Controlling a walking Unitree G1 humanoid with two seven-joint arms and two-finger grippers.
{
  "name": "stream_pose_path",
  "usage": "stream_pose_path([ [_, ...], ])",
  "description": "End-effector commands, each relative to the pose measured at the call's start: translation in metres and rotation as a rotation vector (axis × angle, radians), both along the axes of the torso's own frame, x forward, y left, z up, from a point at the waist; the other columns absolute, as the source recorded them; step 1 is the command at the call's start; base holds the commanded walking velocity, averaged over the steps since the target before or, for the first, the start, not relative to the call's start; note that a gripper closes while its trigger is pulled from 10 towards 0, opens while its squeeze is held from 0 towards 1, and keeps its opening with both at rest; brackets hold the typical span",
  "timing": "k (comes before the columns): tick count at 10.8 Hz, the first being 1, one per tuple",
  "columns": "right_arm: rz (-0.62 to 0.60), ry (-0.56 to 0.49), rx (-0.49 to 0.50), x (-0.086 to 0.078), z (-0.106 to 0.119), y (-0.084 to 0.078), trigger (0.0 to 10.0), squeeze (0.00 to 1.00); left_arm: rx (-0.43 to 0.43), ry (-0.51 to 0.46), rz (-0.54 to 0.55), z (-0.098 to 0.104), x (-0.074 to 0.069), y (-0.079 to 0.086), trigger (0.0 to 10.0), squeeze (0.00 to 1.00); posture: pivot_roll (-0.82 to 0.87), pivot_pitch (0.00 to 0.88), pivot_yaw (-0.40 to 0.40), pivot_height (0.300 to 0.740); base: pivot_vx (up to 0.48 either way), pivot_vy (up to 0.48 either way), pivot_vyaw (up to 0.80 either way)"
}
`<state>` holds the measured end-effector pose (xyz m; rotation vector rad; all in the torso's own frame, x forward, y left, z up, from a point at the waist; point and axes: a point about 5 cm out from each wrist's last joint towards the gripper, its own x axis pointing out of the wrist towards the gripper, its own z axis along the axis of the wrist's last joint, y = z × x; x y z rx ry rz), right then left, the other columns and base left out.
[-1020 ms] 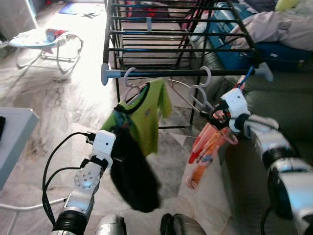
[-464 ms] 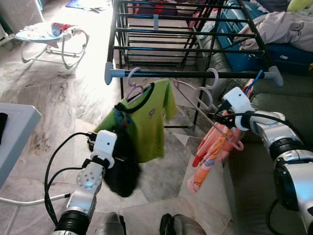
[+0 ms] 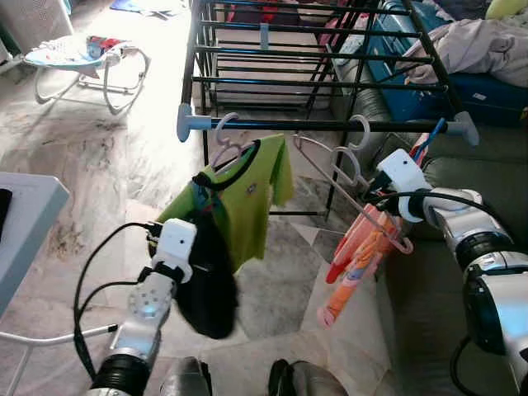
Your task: Hang hanger
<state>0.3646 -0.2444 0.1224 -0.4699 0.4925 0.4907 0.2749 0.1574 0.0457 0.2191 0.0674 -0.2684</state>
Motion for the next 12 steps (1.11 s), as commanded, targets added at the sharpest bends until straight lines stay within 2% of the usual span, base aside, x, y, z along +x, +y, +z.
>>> stream_pose_path([
  [1, -0.009, 0.022, -0.023, -0.001, -0.004, 0.0, 0.0, 0.0, 0.003, -0.051, 0.0, 0.01, 0.005, 0.001, 10.0, 0.0, 0.06, 0.089, -0.089, 0.74, 0.0, 0.0, 0.0],
  [3, -0.043, -0.022, 0.021, 0.004, 0.001, 0.005, 0.0, 0.0, 0.003, -0.052, 0.008, 0.01, 0.006, 0.001, 10.0, 0.0, 0.07, 0.08, -0.085, 0.74, 0.0, 0.0, 0.0],
  [5, -0.045, -0.025, 0.066, 0.006, 0.002, 0.01, 0.0, 0.0, 0.011, -0.052, -0.003, 0.011, 0.007, 0.0, 10.0, 0.0, 0.06, 0.077, -0.081, 0.74, 0.0, 0.0, 0.0],
  [7, -0.112, -0.035, 0.188, 0.007, 0.003, 0.012, 0.0, 0.0, 0.019, -0.047, -0.004, 0.011, 0.007, 0.001, 10.0, 0.0, 0.06, 0.077, -0.081, 0.74, 0.0, 0.0, 0.0],
  [8, -0.121, -0.041, 0.203, 0.008, 0.003, 0.013, 0.0, 0.0, 0.017, -0.046, -0.003, 0.01, 0.008, 0.0, 10.0, 0.0, 0.06, 0.072, -0.083, 0.74, 0.0, 0.0, 0.0],
  [9, -0.153, -0.065, 0.25, 0.01, 0.005, 0.017, 0.0, 0.0, 0.014, -0.043, -0.011, 0.009, 0.007, -0.003, 10.0, 0.0, 0.06, 0.072, -0.082, 0.74, 0.0, 0.0, 0.0],
  [10, -0.188, -0.131, 0.285, 0.014, 0.01, 0.02, 0.0, 0.0, 0.019, -0.041, -0.018, 0.008, 0.006, -0.004, 10.0, 0.0, 0.06, 0.072, -0.082, 0.74, 0.0, 0.0, 0.0],
  [11, -0.229, -0.23, 0.404, 0.018, 0.018, 0.025, 0.0, 0.0, 0.022, -0.043, -0.019, 0.009, 0.004, -0.003, 10.0, 0.0, 0.07, 0.098, -0.085, 0.74, 0.0, 0.0, 0.0],
  [12, -0.262, -0.253, 0.512, 0.016, 0.016, 0.027, 0.0, 0.0, 0.028, -0.039, -0.018, 0.008, 0.001, 0.0, 10.0, 0.0, 0.07, 0.102, -0.085, 0.74, 0.0, 0.0, 0.0],
])
